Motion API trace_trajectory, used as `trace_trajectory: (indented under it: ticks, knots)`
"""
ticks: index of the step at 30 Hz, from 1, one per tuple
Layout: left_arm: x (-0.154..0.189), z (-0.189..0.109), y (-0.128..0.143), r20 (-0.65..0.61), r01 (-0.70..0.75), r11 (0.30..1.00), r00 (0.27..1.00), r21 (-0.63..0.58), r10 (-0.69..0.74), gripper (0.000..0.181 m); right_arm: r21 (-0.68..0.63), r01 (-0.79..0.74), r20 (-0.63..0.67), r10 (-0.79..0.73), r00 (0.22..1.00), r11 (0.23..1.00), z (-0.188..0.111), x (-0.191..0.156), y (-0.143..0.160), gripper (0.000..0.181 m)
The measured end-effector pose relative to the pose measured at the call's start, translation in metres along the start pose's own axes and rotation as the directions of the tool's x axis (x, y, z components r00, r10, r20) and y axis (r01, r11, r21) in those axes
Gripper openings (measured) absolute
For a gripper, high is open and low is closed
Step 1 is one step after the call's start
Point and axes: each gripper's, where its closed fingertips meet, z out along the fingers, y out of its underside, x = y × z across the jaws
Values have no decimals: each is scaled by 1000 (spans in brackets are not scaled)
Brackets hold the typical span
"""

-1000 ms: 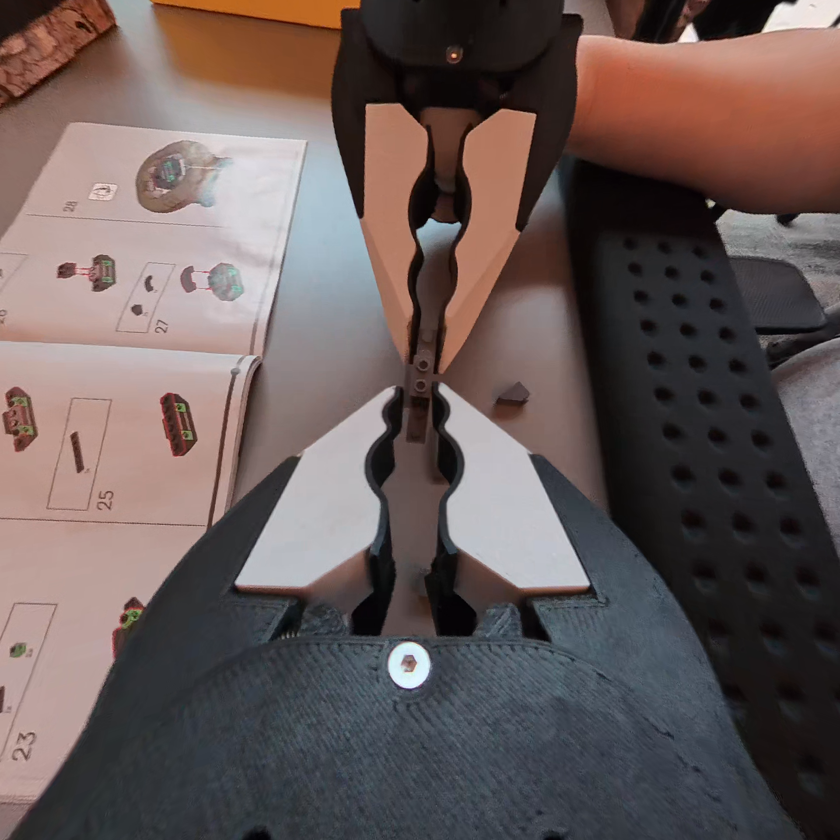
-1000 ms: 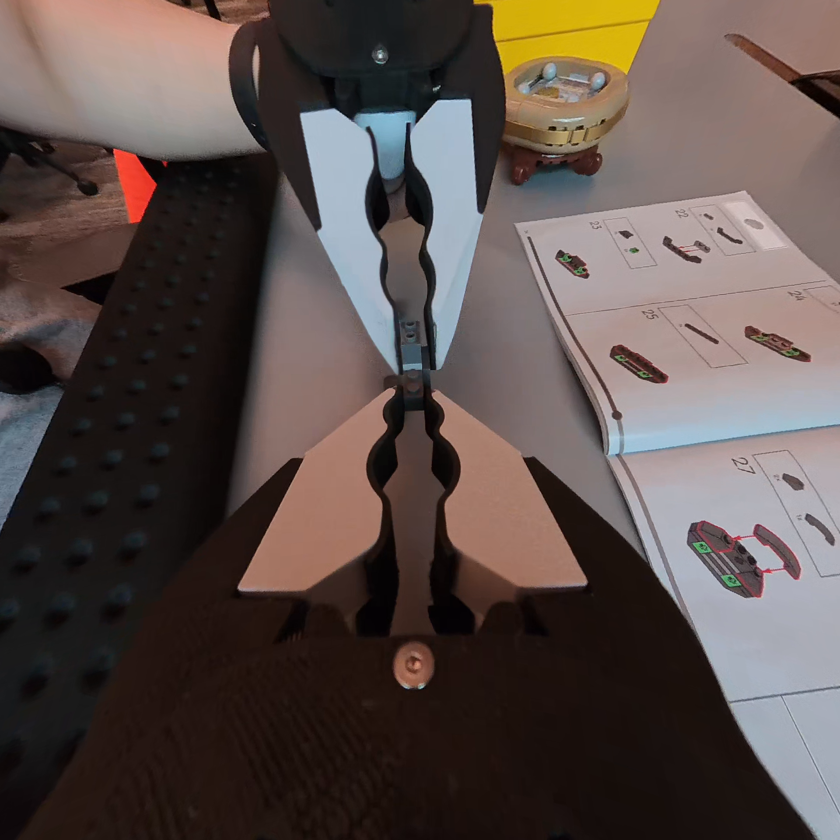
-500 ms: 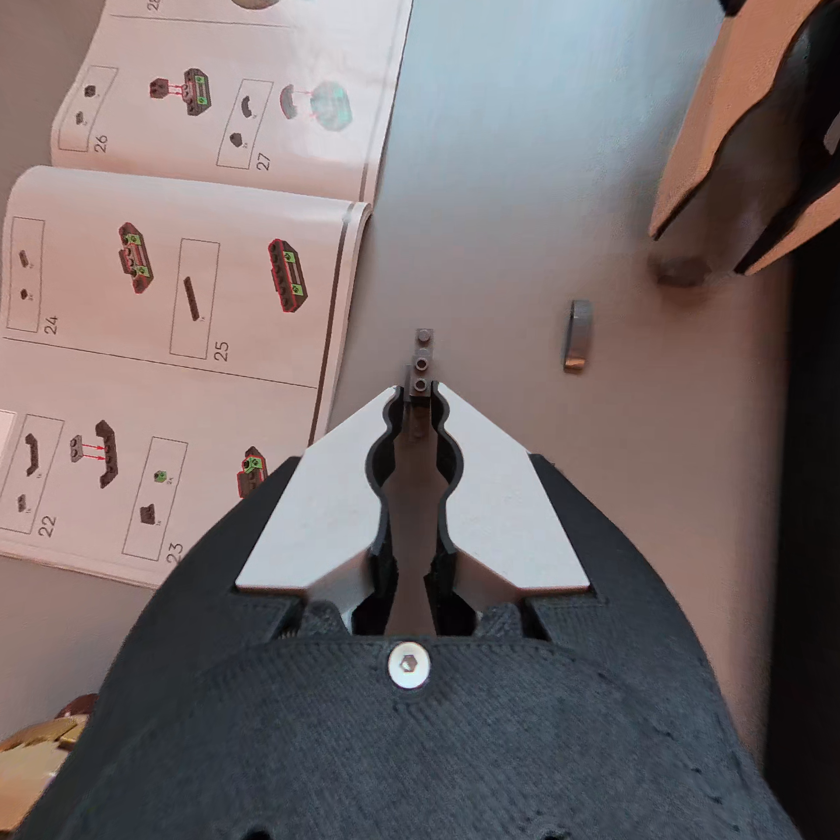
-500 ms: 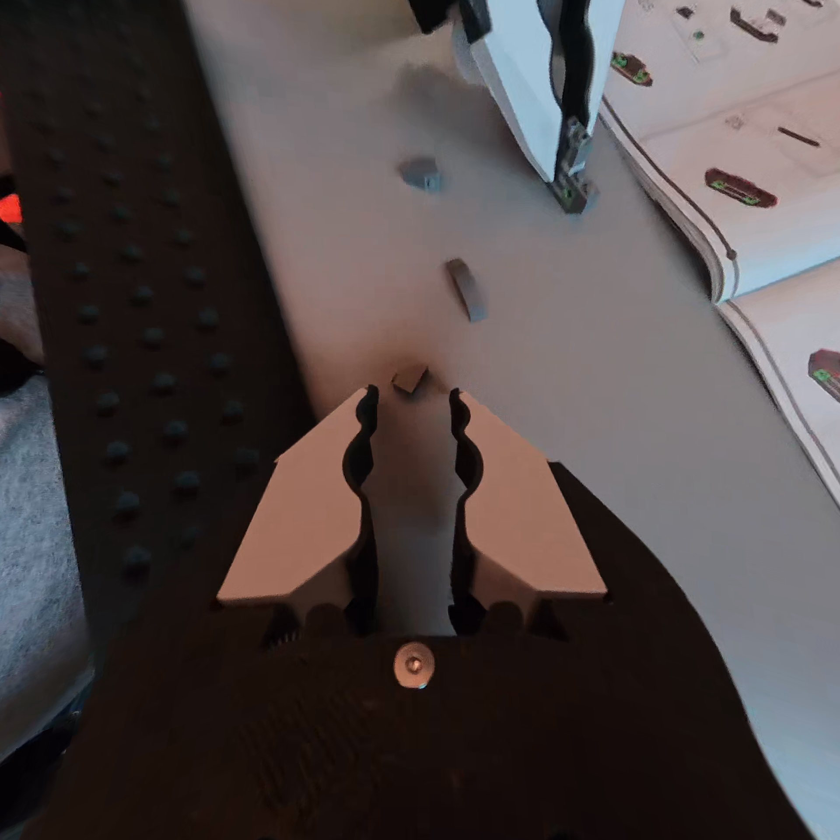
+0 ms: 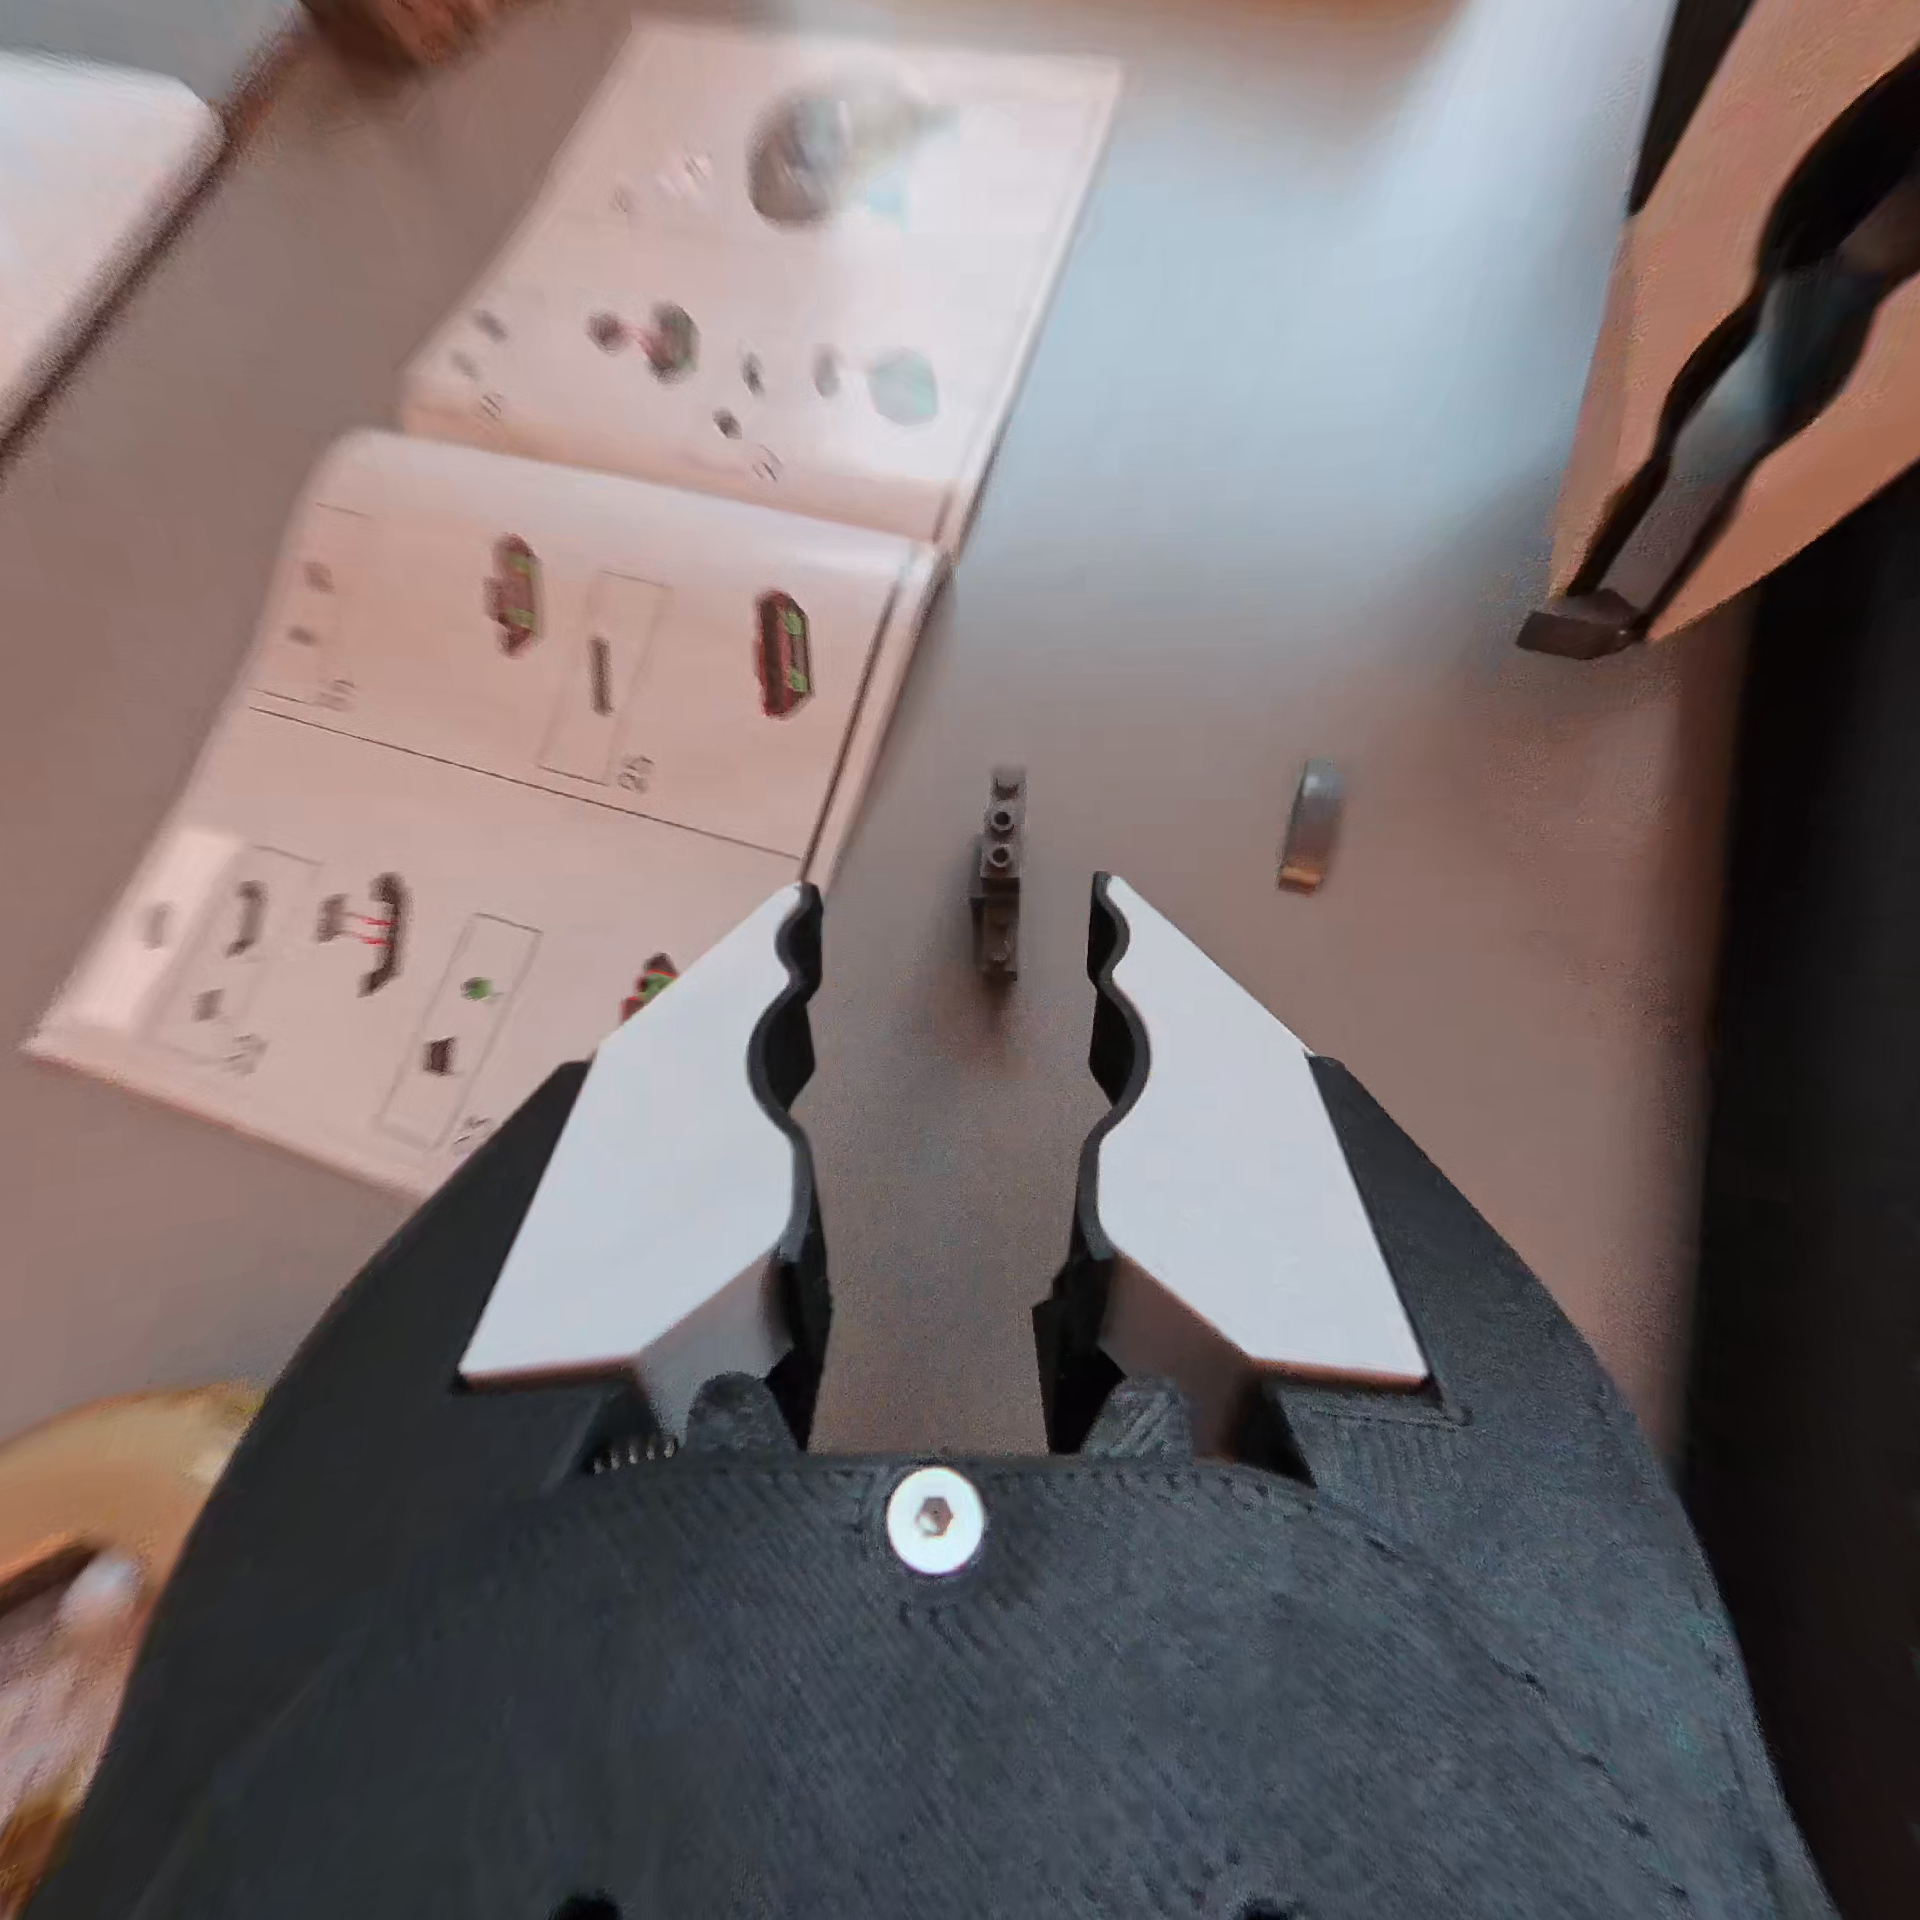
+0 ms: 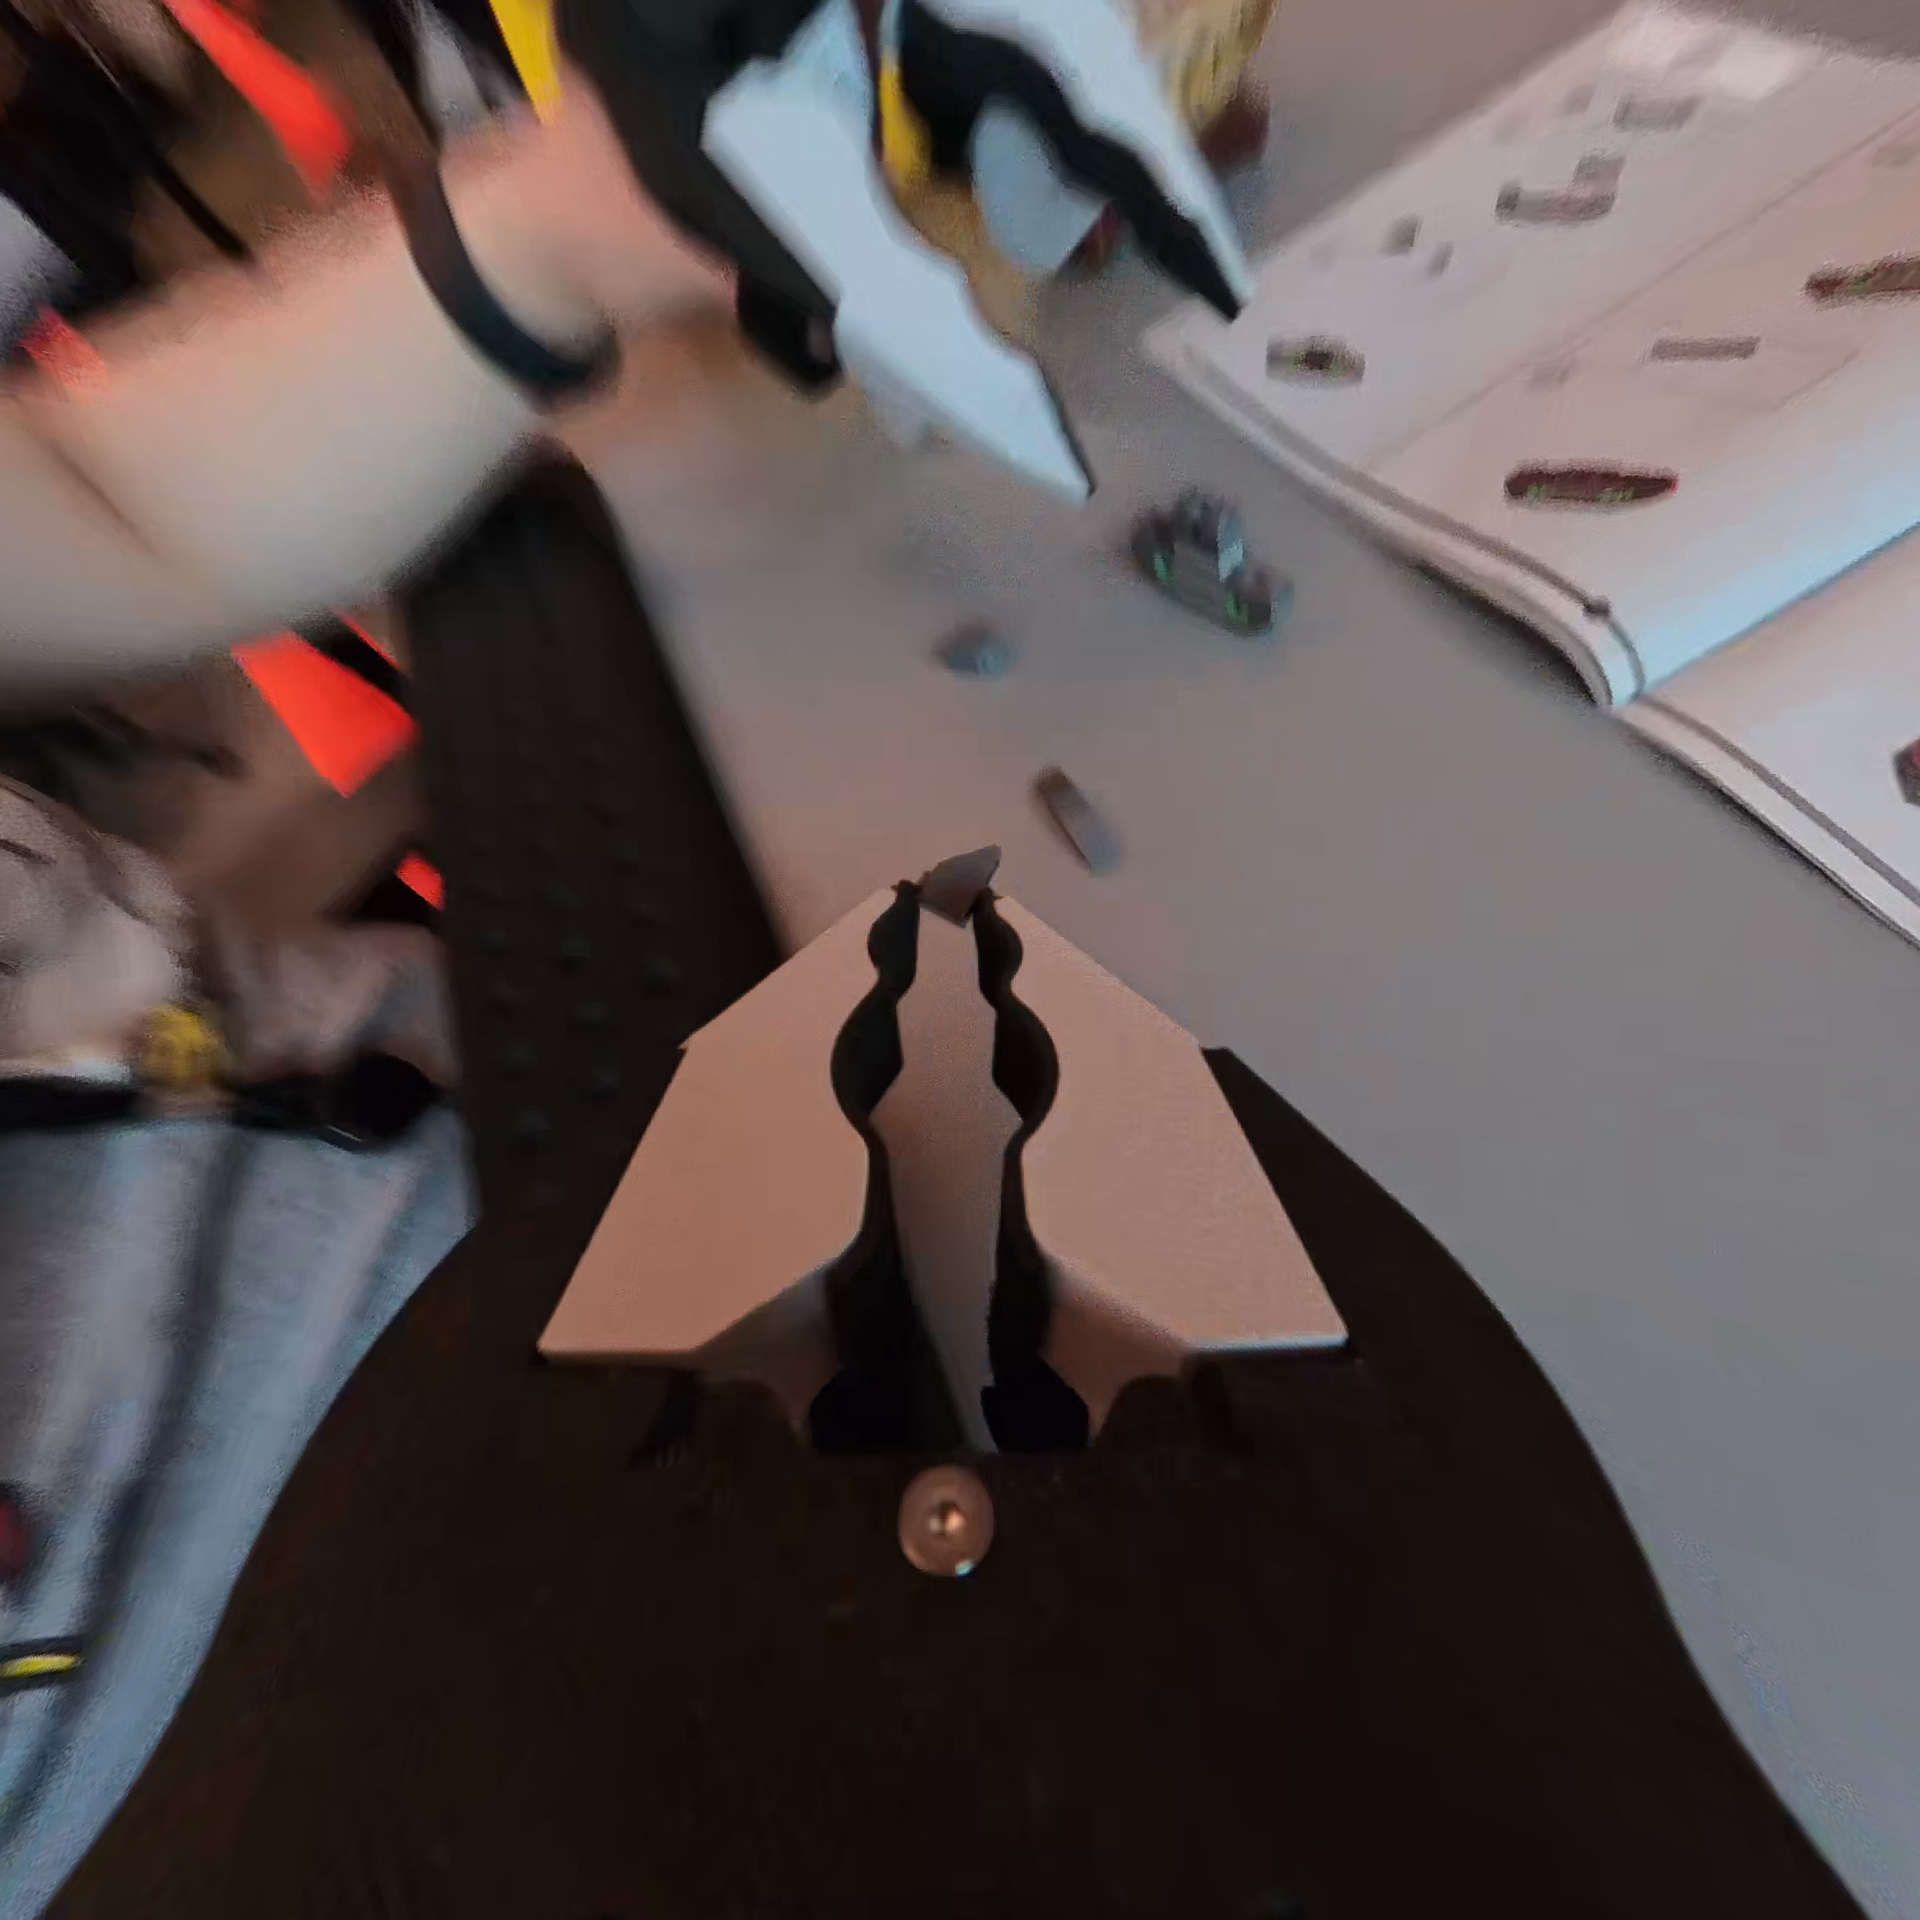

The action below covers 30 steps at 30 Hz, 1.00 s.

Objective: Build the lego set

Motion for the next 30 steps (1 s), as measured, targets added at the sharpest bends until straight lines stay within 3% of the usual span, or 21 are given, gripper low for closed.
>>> trace_trajectory:
  ticks: [1,3,5,8,10,13,22,27,30]
  knots:
    - [4,-15,-13,30,-14,998,999,68,12,51,92,-78,69,71,995,993,-9,-6,-16,9]
    - [32,-41,-47,61,-78,969,996,234,66,55,246,-263,259,198,945,933,-29,-18,-50,9]
    - [66,-54,-83,100,-152,919,987,363,123,47,366,-438,406,283,869,821,-48,-15,-80,9]
    - [87,-48,-116,223,-209,896,966,392,128,44,463,-605,564,312,765,647,-68,-7,-106,8]
    - [88,-42,-132,329,-284,877,931,387,156,39,455,-662,636,303,710,596,-72,-13,-112,8]
    - [88,-32,-148,389,-356,858,898,371,204,33,442,-654,641,294,709,615,-70,-23,-109,8]
    - [104,-19,-161,293,-376,840,916,392,273,14,475,-547,533,269,802,689,-84,-23,-97,10]
    - [101,16,-148,212,-314,877,945,364,250,13,454,-415,311,296,903,789,-79,7,-71,13]
    - [95,48,-137,204,-334,891,938,308,281,13,422,-295,47,304,951,857,-84,47,-43,19]
